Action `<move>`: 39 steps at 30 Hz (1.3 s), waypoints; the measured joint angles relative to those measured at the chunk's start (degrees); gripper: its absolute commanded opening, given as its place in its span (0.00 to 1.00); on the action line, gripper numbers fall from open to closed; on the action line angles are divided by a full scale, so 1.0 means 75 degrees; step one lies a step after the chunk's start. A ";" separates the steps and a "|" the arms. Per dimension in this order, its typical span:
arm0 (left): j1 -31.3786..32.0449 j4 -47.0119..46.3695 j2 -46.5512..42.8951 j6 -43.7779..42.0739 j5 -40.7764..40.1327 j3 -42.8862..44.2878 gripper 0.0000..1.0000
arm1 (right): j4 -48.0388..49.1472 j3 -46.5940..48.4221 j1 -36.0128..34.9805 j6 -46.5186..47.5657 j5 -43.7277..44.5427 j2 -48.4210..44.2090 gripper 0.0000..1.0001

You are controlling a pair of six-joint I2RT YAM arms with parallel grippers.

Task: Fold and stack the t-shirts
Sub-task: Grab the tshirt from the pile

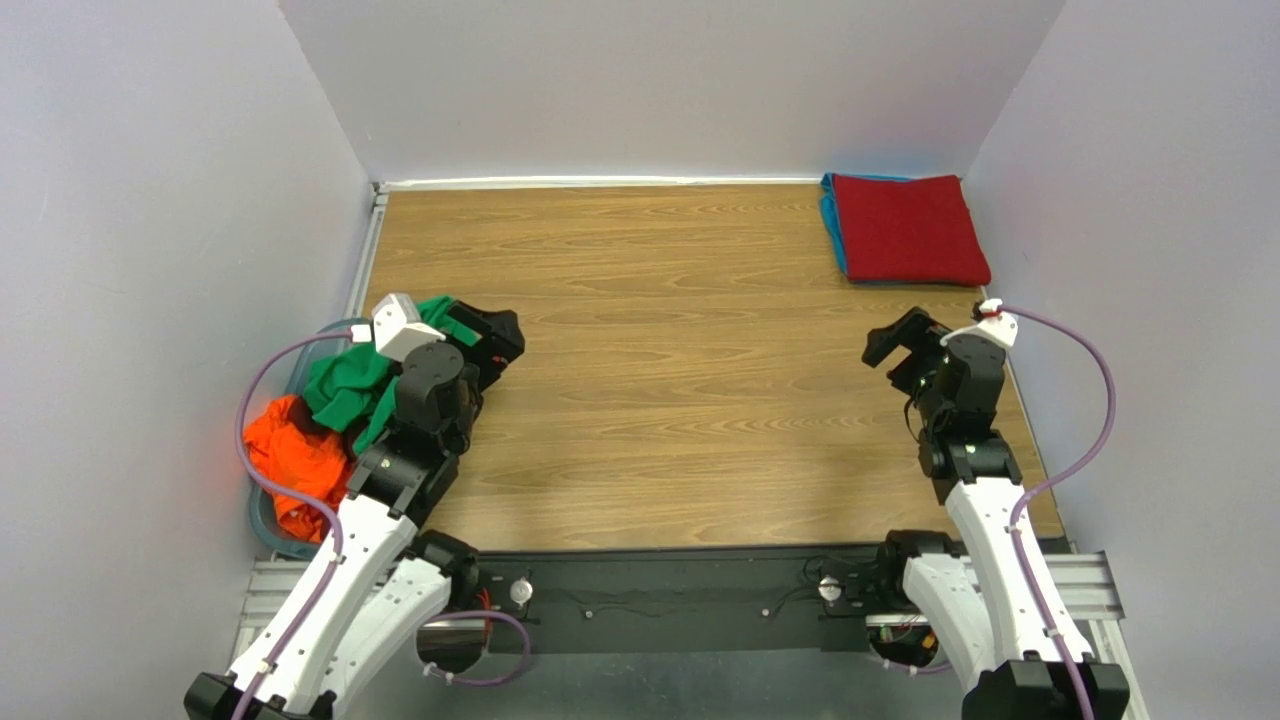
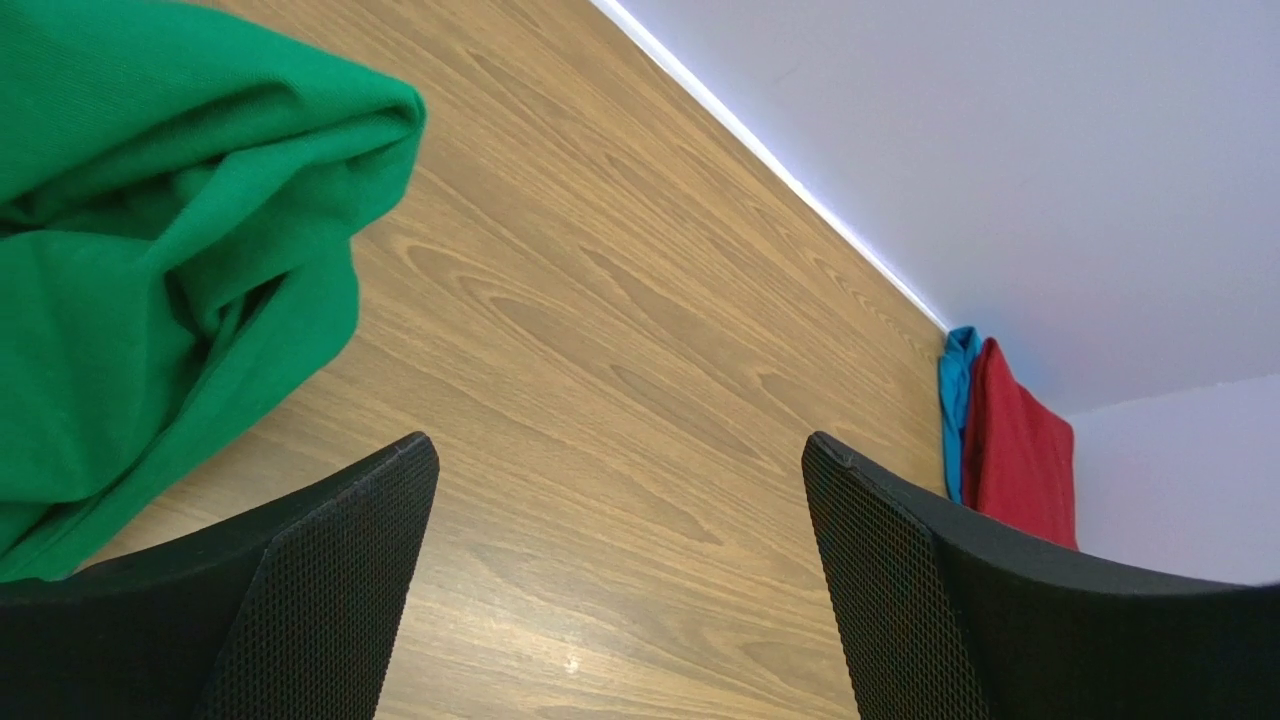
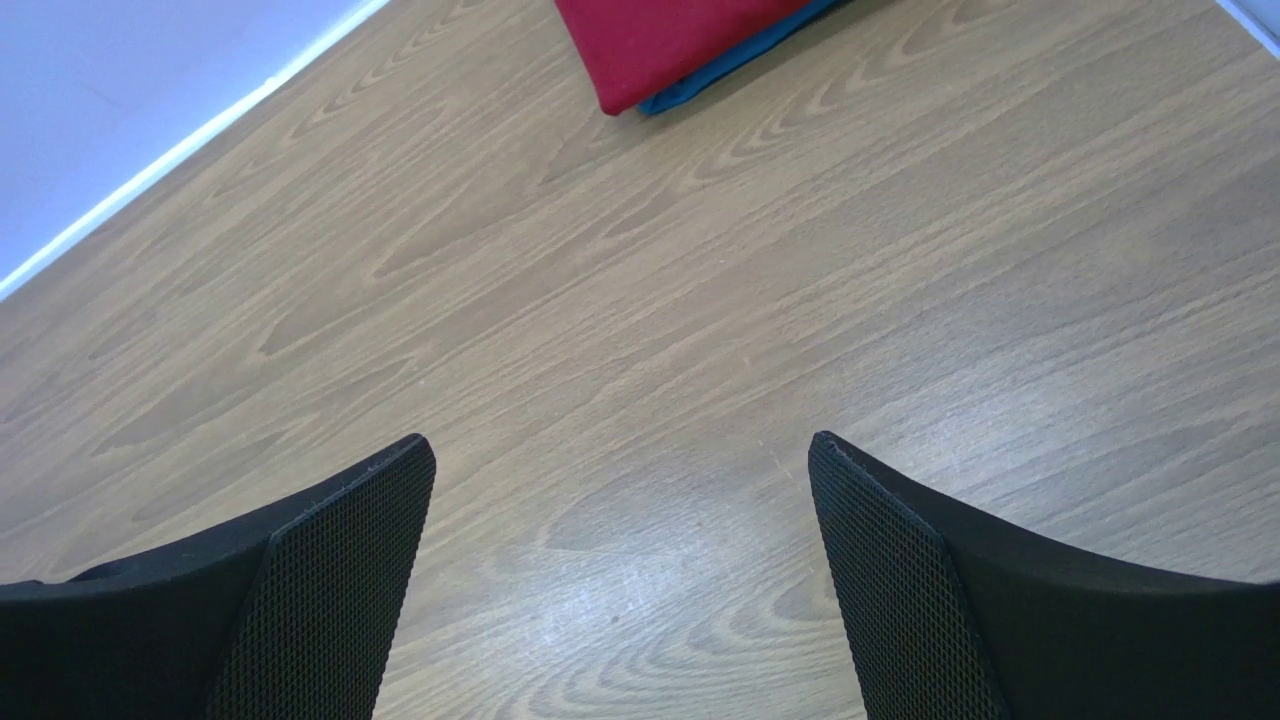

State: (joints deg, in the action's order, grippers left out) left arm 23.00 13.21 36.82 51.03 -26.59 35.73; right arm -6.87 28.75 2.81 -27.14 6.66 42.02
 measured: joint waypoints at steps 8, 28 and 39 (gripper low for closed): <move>0.0000 0.1492 0.0425 0.0154 -0.0839 0.1180 0.98 | 0.0000 -0.0044 0.0000 -0.0189 -0.0105 -0.0248 1.00; -0.1620 0.2413 0.2696 0.0527 -0.2355 0.1772 0.98 | 0.0035 -0.0044 0.0000 -0.0251 -0.0991 0.0137 1.00; -0.2311 0.0903 0.3515 -0.0490 -0.1358 0.1588 0.28 | 0.0055 -0.0047 0.0000 -0.0248 -0.0994 -0.0175 1.00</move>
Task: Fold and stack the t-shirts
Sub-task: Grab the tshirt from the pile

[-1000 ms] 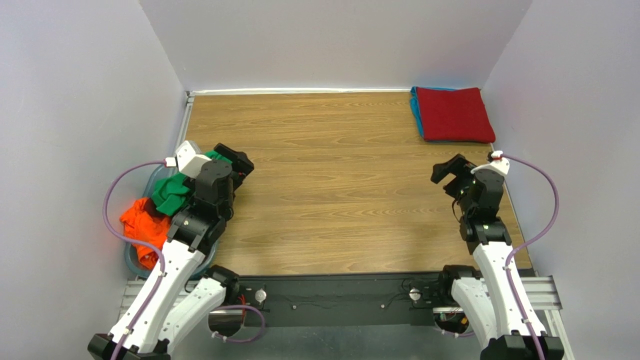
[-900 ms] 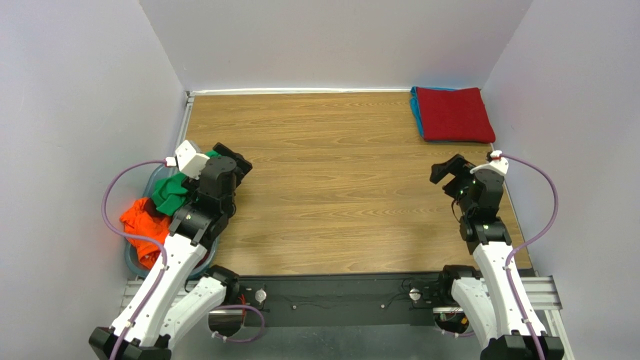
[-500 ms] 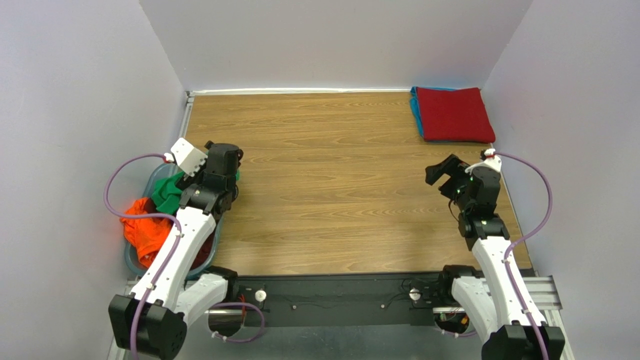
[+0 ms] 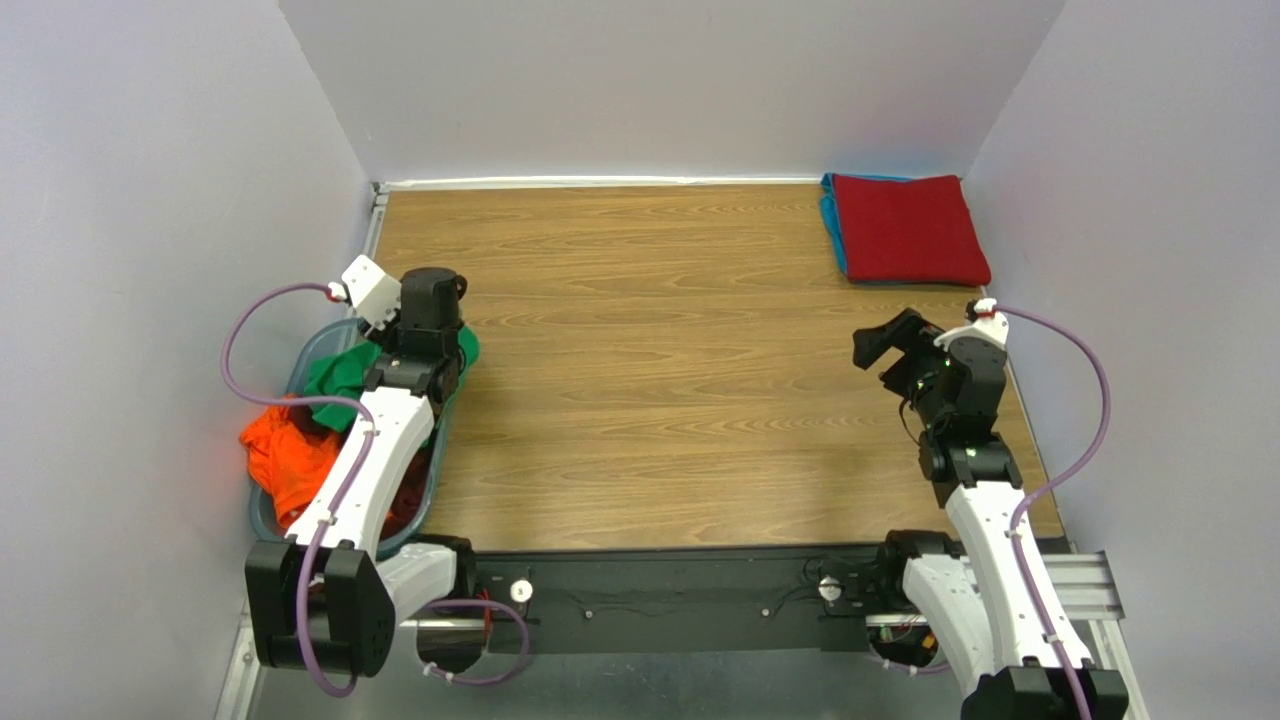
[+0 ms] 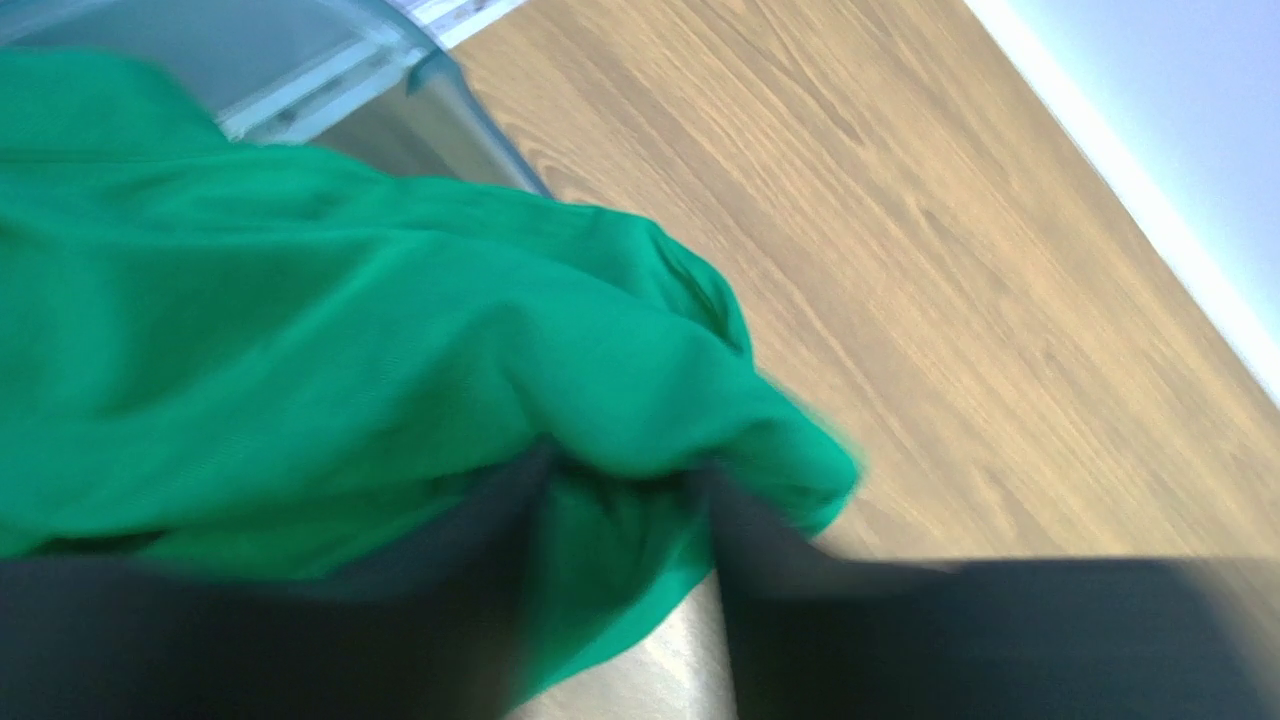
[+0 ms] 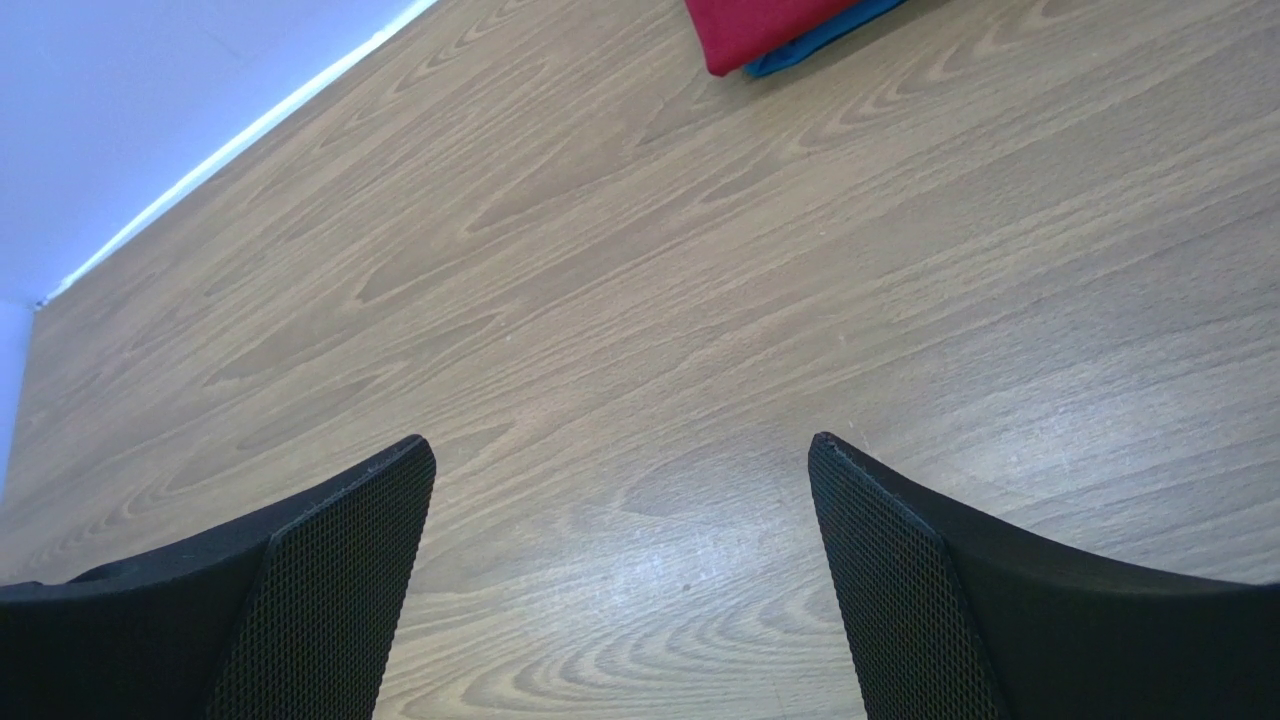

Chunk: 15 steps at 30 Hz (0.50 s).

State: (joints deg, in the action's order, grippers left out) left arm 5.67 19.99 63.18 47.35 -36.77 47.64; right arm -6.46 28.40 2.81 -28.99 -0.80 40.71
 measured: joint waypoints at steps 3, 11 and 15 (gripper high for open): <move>0.0003 -0.0245 0.0058 -0.0245 0.0254 -0.0041 0.05 | 0.0000 -0.0012 0.0000 -0.0003 0.0000 0.0000 1.00; 0.0000 -0.0440 0.0064 -0.0452 0.0437 -0.0044 0.00 | 0.0000 -0.0012 0.0000 -0.0003 0.0000 0.0038 1.00; 0.0000 -0.0533 -0.0140 -0.0615 0.0734 -0.0055 0.00 | 0.0000 -0.0012 0.0000 -0.0003 0.0000 0.0102 1.00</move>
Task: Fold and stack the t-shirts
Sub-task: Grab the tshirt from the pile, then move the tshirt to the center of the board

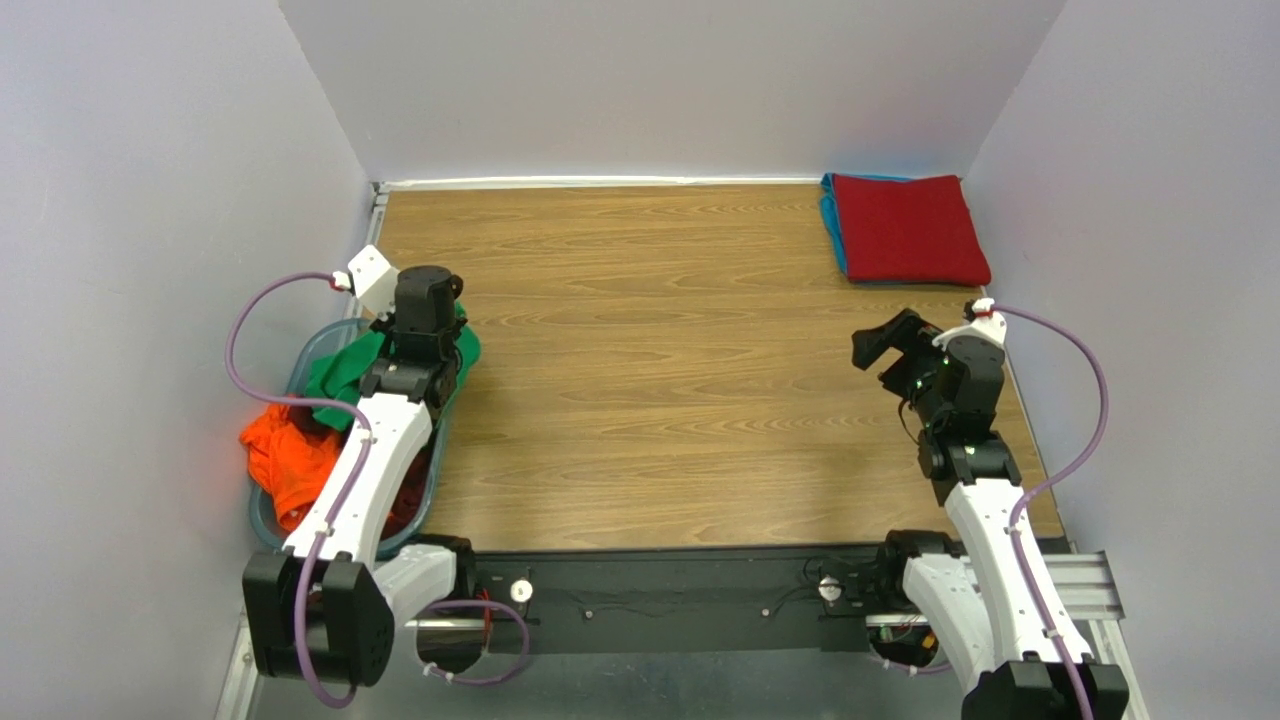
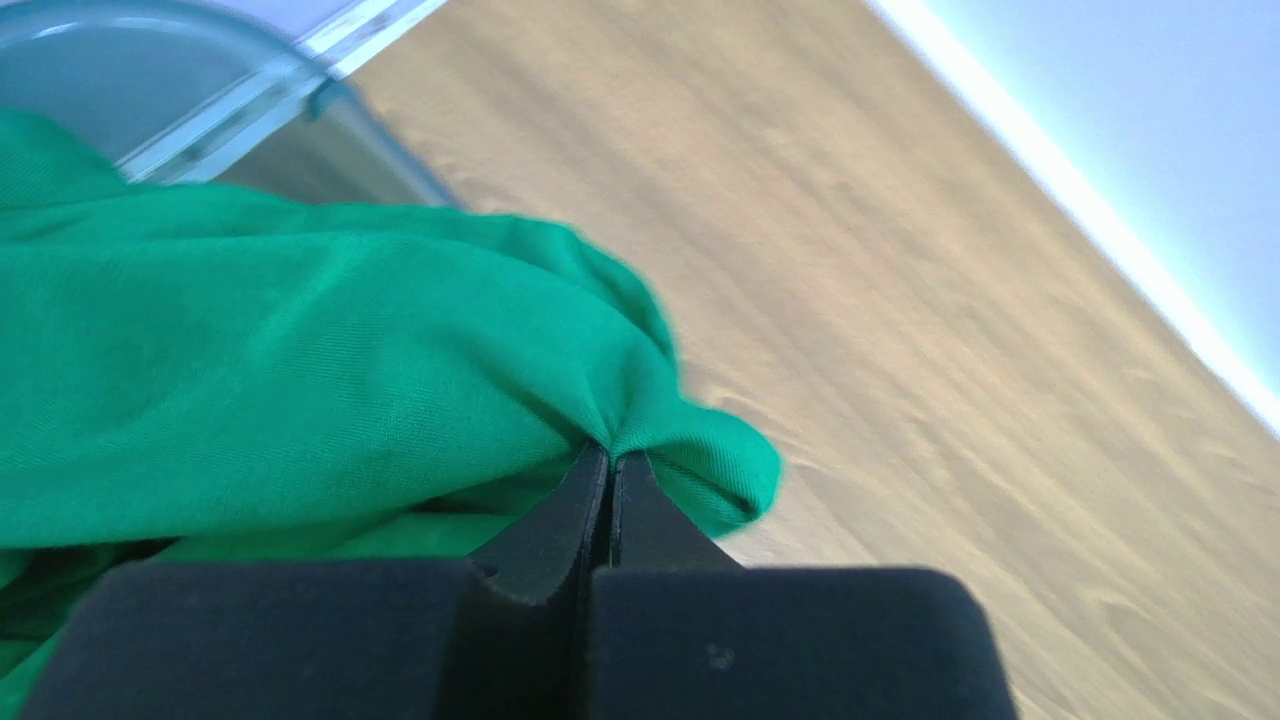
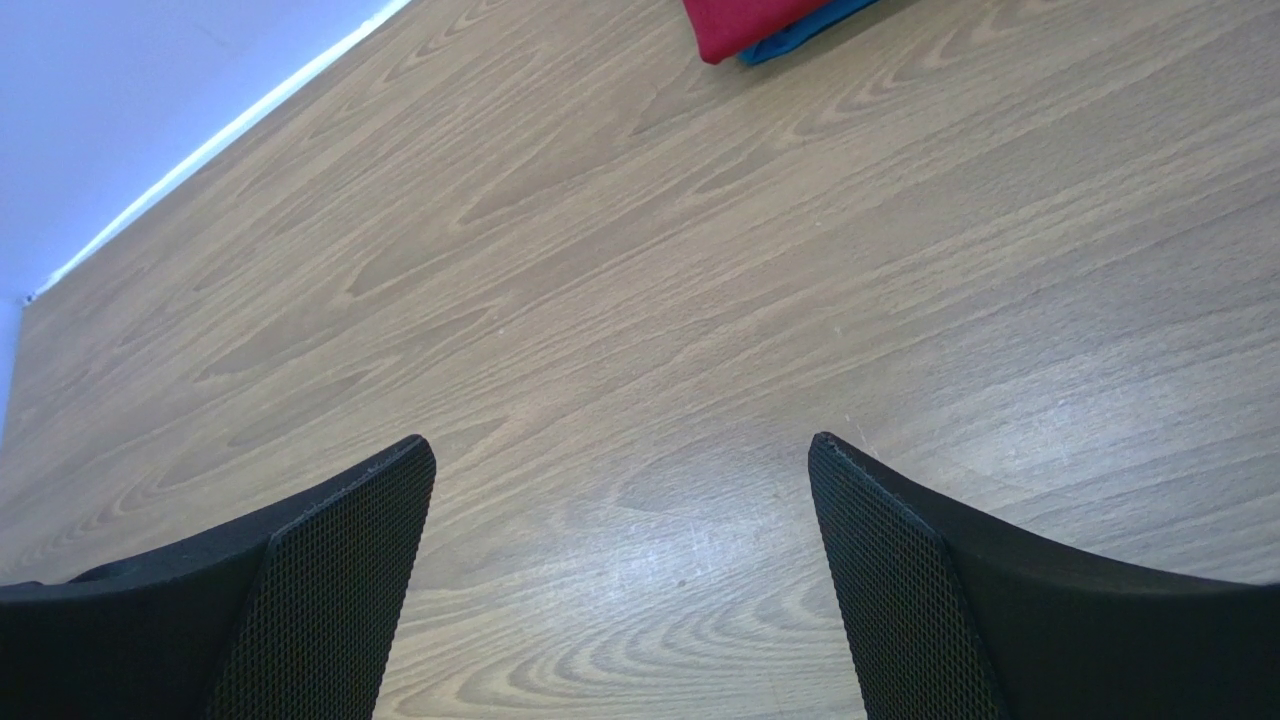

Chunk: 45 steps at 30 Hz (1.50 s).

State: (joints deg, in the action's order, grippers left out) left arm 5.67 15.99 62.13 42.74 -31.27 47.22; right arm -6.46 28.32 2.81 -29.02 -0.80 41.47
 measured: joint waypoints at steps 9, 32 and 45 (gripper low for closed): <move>0.0003 -0.0635 -0.1137 -0.0527 0.1338 0.0472 0.00 | 0.0003 0.0000 0.0000 -0.0003 -0.0012 0.0087 1.00; 0.4485 -0.2177 0.0688 -0.2180 0.4677 0.3558 0.00 | 0.0108 -0.0044 0.0000 -0.0073 -0.0023 0.0119 1.00; 0.4412 -0.1923 0.0813 -0.1708 0.2550 0.1754 0.75 | 0.0117 -0.0044 0.0000 -0.0064 -0.0073 0.0178 1.00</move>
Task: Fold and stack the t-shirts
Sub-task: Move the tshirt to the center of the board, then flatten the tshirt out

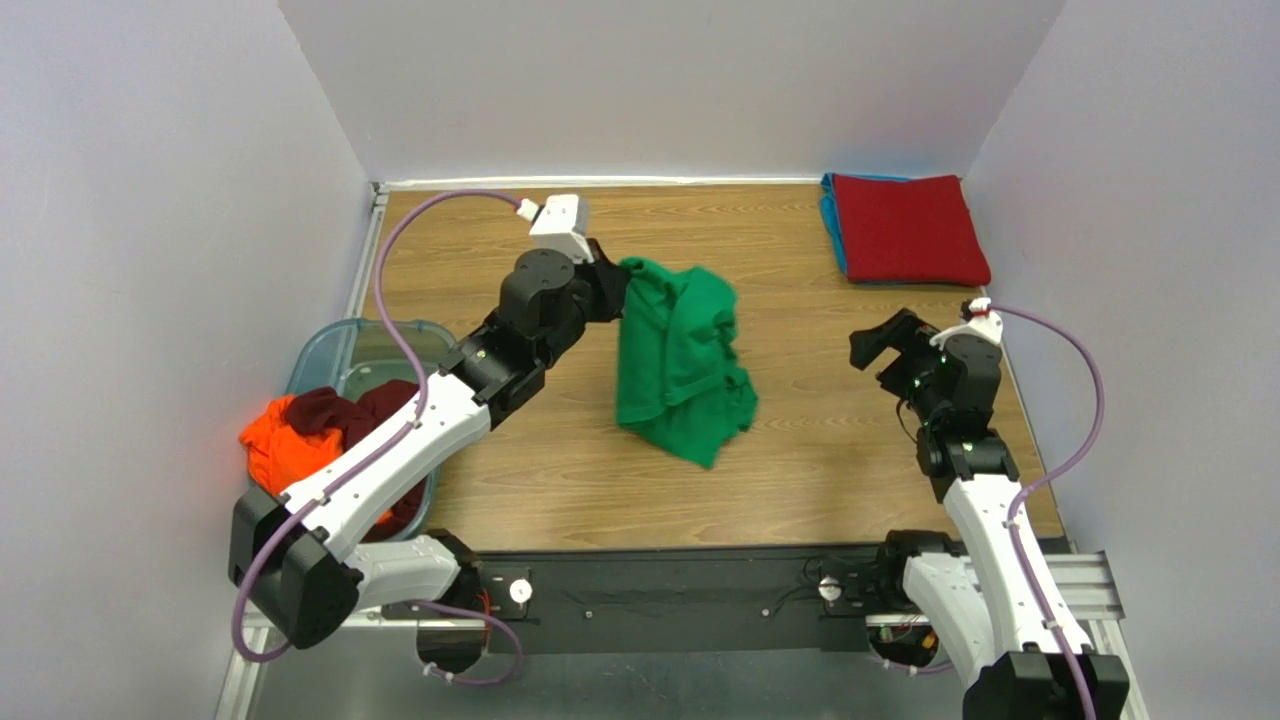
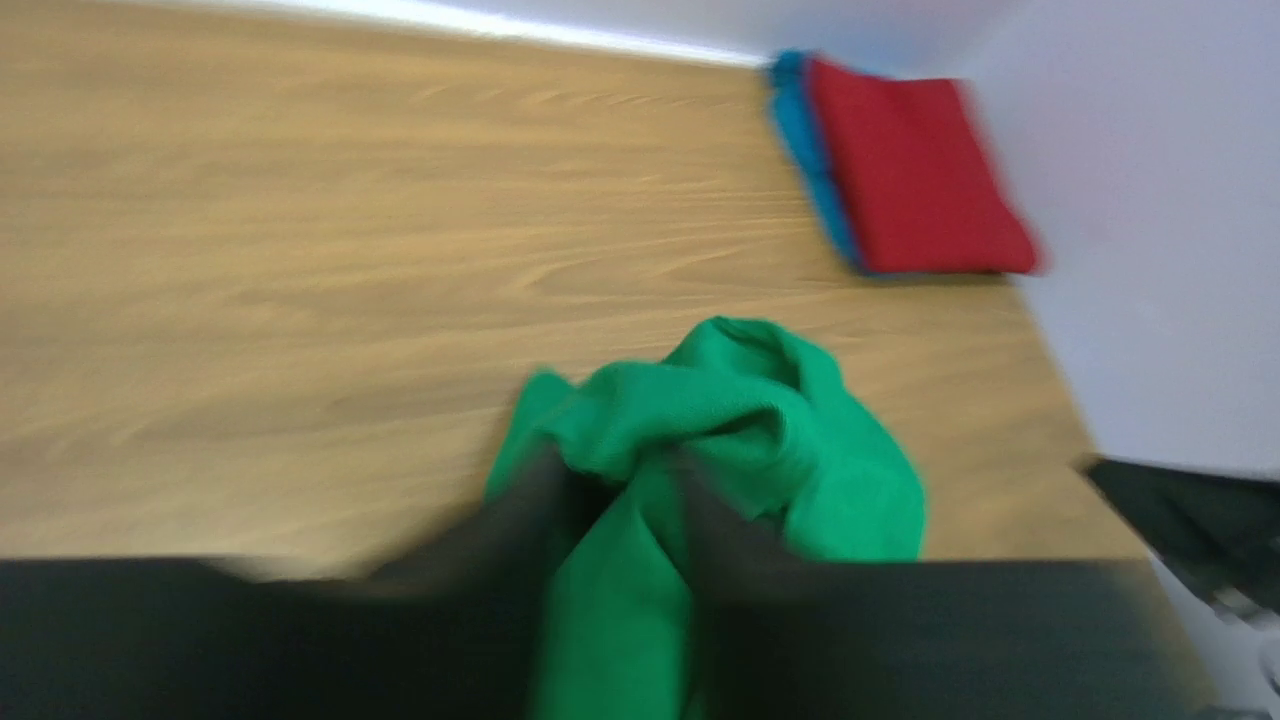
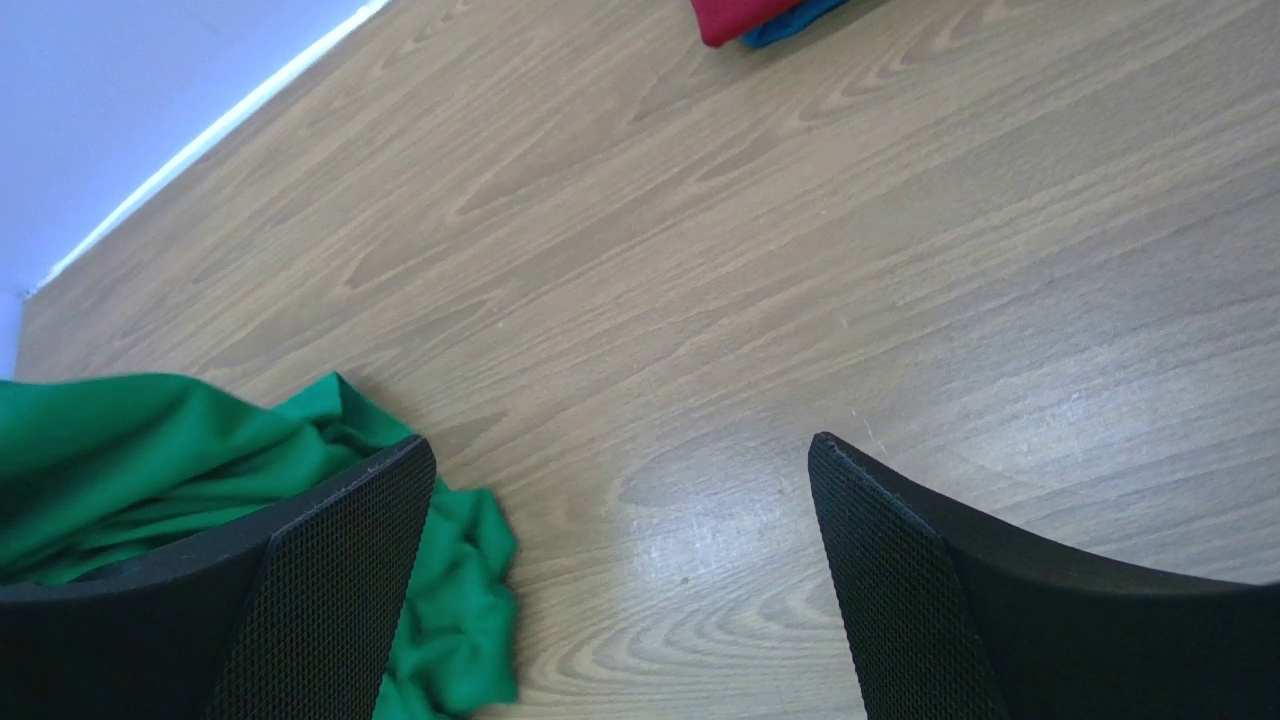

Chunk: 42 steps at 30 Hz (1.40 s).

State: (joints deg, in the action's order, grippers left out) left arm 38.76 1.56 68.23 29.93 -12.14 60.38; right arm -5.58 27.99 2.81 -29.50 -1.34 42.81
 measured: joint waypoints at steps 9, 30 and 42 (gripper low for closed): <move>-0.1218 0.1617 0.0519 0.1177 -0.1378 -0.0822 0.98 | -0.0006 0.0000 0.0000 0.0265 -0.0592 0.0621 1.00; -0.0764 0.0026 -0.1676 0.1958 0.0781 -0.4774 0.98 | 0.0402 0.0000 0.0000 0.0425 -0.2404 0.1865 1.00; -0.0659 -0.0402 0.0017 0.1845 0.0731 -0.4290 0.54 | 0.0527 0.0000 -0.0003 0.0463 -0.2920 0.2107 1.00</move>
State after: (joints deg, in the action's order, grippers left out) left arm 33.82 -1.45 68.36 43.77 -6.66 28.21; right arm -1.63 27.99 2.79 -26.02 -23.24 58.61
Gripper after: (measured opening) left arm 0.632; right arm 0.998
